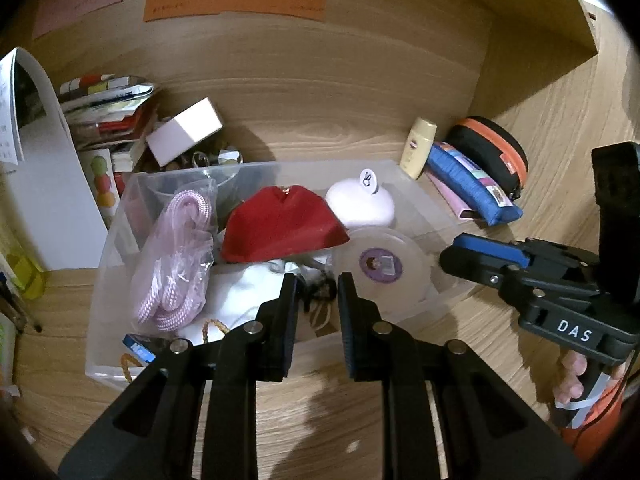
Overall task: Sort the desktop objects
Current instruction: 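Carry the hair tie with left tool while right tool carries the eraser over the bin, then open left tool to drop the hair tie while right tool releases the eraser into the bin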
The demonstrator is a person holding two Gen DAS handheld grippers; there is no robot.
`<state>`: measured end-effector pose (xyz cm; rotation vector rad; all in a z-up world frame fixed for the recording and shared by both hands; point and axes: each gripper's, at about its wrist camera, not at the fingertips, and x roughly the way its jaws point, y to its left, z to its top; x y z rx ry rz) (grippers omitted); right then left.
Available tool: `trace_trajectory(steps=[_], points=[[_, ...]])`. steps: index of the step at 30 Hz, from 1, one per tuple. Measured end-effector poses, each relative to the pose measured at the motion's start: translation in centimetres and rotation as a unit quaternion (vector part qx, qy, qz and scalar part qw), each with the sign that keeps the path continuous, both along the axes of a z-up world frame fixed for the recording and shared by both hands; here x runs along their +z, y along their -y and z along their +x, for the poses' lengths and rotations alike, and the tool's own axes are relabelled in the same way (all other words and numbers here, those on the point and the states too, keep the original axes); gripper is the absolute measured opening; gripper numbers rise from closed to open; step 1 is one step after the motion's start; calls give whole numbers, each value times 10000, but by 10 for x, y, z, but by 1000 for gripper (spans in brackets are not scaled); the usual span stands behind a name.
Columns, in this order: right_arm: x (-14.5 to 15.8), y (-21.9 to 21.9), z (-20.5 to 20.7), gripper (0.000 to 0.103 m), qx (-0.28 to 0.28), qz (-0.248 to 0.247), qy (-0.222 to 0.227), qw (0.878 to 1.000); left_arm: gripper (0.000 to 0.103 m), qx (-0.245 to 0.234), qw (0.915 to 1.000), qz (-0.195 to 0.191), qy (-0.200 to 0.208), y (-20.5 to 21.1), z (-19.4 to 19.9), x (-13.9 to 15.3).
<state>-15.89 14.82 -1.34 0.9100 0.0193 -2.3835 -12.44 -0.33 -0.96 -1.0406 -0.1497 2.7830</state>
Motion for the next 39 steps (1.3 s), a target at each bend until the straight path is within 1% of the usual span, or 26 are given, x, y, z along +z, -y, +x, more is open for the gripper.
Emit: trace_trajectory(steps=[5, 8, 9, 11, 16, 20, 22, 25, 27, 29, 30, 33, 34, 35, 37, 39], points=[[-3, 3, 1, 24, -71, 154, -93, 9998, 20, 15, 10000, -19, -4, 1, 1, 0], [-3, 7, 3, 25, -79, 297, -206, 9993, 29, 26, 10000, 16, 14, 3, 0, 1], [-3, 8, 4, 25, -94, 324, -238, 9991, 34, 18, 10000, 60, 17, 4, 1, 1], [-3, 7, 4, 27, -76, 294, -221, 9993, 37, 22, 10000, 78, -21, 5, 2, 3], [-1, 7, 6, 38, -9, 210, -213, 9996, 44, 27, 9999, 4, -156, 4, 5, 7], [3, 8, 13, 43, 42, 182, -317, 9993, 46, 57, 9998, 1, -216, 5, 7, 9], [6, 9, 16, 50, 31, 194, -384, 9991, 52, 92, 9997, -7, -242, 6, 9, 10], [9, 10, 21, 58, 4, 241, -489, 9985, 54, 129, 9994, -67, -308, 6, 12, 12], [12, 10, 23, 60, -4, 259, -537, 9982, 56, 163, 9991, -126, -369, 5, 16, 15], [14, 10, 26, 60, -27, 309, -593, 9978, 61, 216, 9986, -201, -429, 5, 20, 18], [15, 9, 28, 62, -35, 344, -608, 9976, 66, 262, 9983, -236, -471, 5, 22, 19], [19, 7, 33, 79, -29, 326, -597, 9977, 77, 387, 9971, -336, -566, 7, 30, 23], [20, 5, 36, 82, -35, 289, -603, 9978, 80, 439, 9966, -366, -592, 9, 32, 24], [22, 4, 38, 83, -41, 261, -606, 9978, 83, 494, 9961, -386, -617, 10, 34, 25], [23, 2, 41, 83, -65, 253, -590, 9979, 92, 600, 9954, -396, -638, 13, 38, 26], [23, 0, 44, 83, -109, 253, -552, 9981, 95, 707, 9947, -399, -628, 15, 43, 26]])
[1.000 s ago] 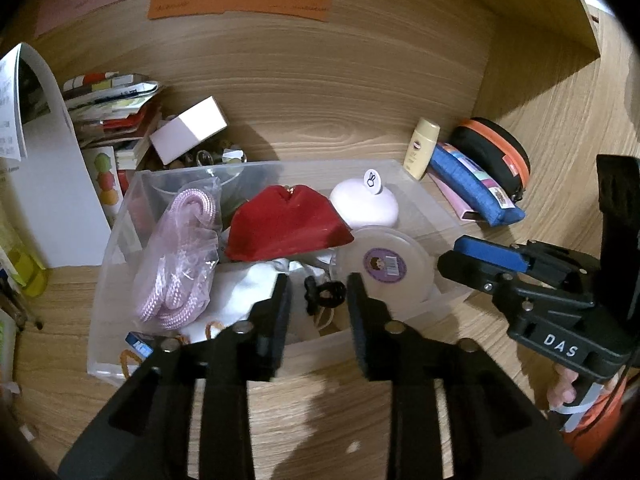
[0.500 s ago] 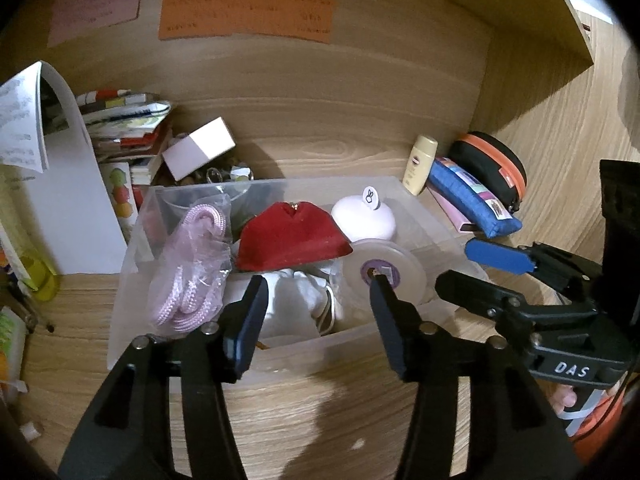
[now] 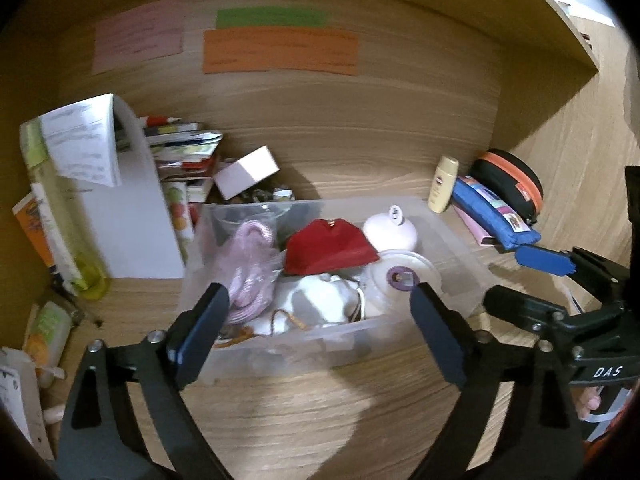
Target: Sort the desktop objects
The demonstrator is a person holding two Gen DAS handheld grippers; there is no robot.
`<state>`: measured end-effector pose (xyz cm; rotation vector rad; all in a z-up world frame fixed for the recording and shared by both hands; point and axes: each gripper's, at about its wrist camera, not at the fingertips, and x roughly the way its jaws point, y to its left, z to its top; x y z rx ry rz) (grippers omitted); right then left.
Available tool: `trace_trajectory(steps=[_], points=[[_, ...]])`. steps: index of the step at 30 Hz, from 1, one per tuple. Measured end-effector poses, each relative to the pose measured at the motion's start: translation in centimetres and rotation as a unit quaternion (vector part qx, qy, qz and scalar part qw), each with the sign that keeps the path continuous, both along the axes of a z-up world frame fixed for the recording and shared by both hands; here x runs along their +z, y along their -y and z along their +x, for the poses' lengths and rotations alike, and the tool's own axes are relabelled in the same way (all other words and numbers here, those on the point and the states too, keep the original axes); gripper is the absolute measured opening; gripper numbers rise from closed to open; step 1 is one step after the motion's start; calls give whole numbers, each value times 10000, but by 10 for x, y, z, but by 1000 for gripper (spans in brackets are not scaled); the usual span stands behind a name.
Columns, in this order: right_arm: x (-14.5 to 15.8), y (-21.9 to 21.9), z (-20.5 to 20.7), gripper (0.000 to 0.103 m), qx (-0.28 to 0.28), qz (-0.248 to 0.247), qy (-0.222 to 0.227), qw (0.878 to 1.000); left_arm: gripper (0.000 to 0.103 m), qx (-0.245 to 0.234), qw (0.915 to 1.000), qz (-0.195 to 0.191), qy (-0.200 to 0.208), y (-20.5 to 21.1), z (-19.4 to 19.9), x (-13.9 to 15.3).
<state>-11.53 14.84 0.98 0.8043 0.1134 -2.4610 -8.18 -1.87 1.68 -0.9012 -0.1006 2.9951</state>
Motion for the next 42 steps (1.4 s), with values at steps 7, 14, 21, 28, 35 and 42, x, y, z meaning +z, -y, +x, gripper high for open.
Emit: trace_trajectory(steps=[7, 14, 21, 28, 35, 42], points=[[-1, -4, 9, 83, -60, -47, 164, 9998, 98, 250, 9996, -56, 84, 5, 15, -3], [2, -7, 24, 83, -116, -131, 121, 9998, 98, 453, 9989, -147, 13, 8, 32, -6], [5, -2, 34, 84, -16, -65, 60, 10000, 98, 463, 9987, -217, 14, 5, 39, -9], [4, 2, 39, 84, 8, -32, 30, 10000, 98, 464, 9987, -218, 21, 4, 42, -10], [1, 5, 39, 84, 1, 3, 77, 10000, 98, 474, 9986, -238, 47, 2, 43, -12], [0, 7, 39, 84, 29, 16, 94, 10000, 98, 475, 9986, -233, 49, 4, 43, -13]])
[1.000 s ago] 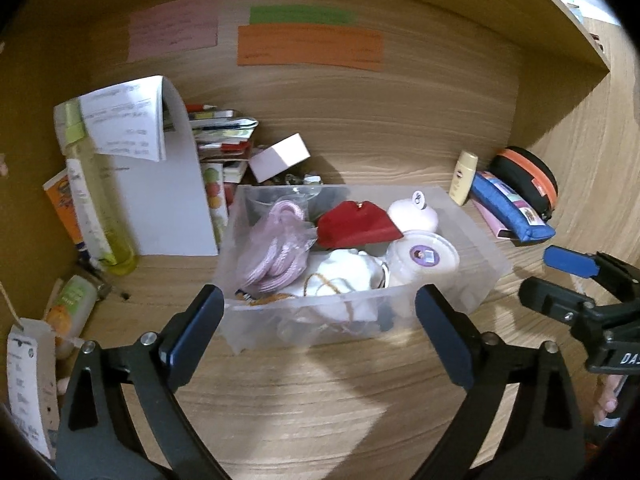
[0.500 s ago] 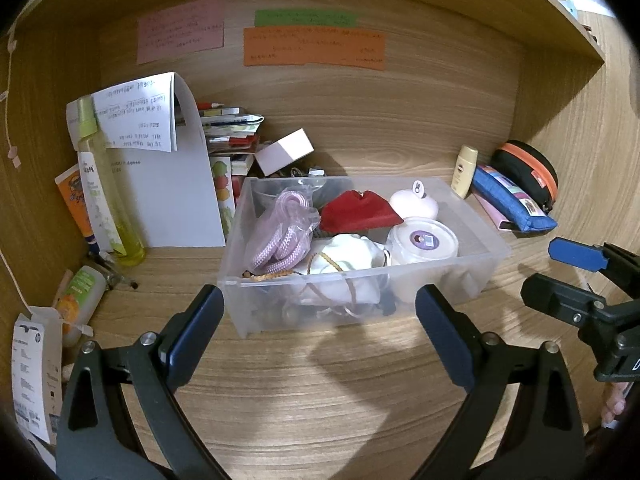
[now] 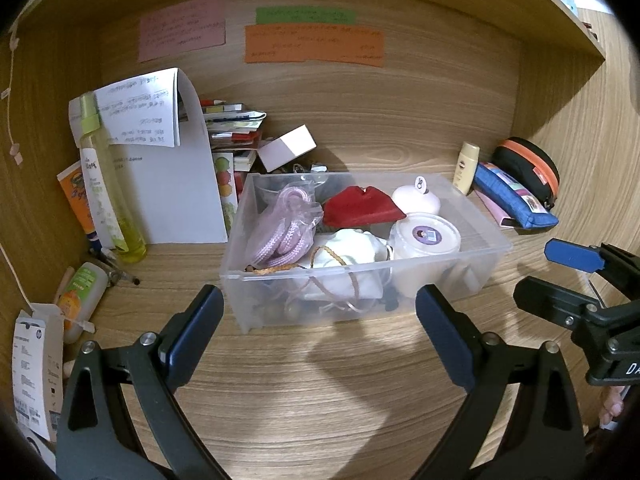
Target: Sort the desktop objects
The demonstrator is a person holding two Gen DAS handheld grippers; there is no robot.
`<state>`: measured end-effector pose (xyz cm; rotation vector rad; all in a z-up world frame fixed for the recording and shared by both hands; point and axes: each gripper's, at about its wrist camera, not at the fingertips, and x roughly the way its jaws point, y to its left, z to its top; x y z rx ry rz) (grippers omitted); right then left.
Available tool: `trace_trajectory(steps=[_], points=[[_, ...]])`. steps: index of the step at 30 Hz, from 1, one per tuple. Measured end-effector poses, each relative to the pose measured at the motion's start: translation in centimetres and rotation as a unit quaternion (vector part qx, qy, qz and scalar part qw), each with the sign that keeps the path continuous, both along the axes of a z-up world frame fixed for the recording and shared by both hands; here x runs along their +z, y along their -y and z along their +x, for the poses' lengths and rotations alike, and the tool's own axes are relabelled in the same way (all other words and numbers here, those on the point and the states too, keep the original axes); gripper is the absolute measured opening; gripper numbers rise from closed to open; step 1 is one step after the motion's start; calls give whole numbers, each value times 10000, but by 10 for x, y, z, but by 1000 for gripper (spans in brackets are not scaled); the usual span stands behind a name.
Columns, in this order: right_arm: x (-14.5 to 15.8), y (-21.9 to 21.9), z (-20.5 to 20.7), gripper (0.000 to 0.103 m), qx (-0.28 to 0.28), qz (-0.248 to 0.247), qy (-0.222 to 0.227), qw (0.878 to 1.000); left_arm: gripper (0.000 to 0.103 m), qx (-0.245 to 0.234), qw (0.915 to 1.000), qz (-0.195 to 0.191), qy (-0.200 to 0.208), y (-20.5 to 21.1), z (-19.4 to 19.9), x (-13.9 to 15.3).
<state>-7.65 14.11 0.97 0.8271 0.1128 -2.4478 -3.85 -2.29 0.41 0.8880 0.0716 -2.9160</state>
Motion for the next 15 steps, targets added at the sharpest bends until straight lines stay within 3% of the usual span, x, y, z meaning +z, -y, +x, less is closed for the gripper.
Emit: trace_trajectory(steps=[15], points=[[-1, 5, 1, 84, 57, 37, -15, 10000, 98, -9, 10000, -15, 2, 0, 0, -1]])
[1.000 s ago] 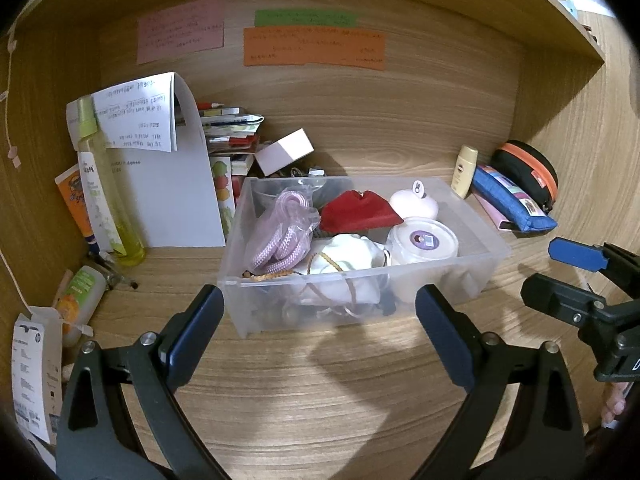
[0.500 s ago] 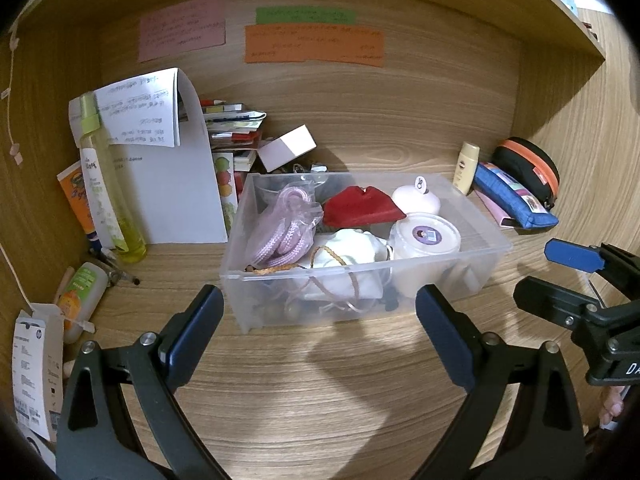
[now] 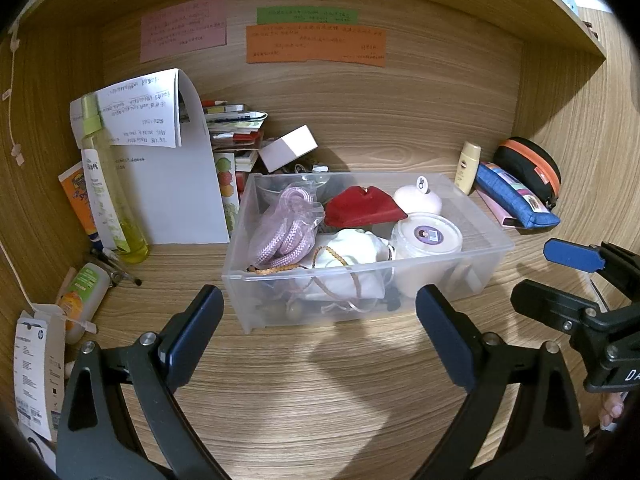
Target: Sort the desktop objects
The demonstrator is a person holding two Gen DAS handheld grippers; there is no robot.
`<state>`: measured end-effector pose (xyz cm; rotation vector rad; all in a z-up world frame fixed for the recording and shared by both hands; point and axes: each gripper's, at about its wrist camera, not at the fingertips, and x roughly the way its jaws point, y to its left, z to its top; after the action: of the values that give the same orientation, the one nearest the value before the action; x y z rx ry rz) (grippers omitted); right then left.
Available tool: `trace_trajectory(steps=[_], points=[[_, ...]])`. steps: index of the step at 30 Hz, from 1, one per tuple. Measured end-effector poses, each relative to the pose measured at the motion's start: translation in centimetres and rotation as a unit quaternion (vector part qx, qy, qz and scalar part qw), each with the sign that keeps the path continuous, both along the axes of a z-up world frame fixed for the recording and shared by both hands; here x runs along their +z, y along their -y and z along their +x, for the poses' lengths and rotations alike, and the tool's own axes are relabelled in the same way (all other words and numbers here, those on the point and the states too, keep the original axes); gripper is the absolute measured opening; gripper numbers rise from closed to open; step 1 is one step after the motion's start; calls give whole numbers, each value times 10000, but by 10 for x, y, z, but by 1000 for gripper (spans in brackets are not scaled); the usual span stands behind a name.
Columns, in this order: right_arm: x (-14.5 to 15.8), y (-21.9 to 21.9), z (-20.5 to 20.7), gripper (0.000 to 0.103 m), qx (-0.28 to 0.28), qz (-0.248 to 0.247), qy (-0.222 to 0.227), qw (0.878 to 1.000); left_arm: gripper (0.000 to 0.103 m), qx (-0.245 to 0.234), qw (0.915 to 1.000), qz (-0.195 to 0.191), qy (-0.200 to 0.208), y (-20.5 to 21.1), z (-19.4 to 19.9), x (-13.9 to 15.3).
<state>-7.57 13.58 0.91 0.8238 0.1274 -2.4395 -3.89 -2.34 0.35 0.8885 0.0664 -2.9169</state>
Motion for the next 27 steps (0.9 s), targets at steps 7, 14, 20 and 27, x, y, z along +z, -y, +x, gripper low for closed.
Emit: trace_trajectory(steps=[7, 14, 20, 27], points=[[0, 0, 0, 84, -5, -2, 7, 10000, 98, 4, 10000, 10, 13, 0, 0, 0], [0, 0, 0, 84, 0, -4, 11, 10000, 98, 5, 10000, 9, 19, 0, 0, -1], [-3, 2, 1, 84, 25, -6, 49, 10000, 98, -4, 10000, 14, 20, 0, 0, -1], [-4, 2, 0, 84, 65, 8, 79, 9999, 98, -4, 10000, 29, 56, -2, -1, -2]])
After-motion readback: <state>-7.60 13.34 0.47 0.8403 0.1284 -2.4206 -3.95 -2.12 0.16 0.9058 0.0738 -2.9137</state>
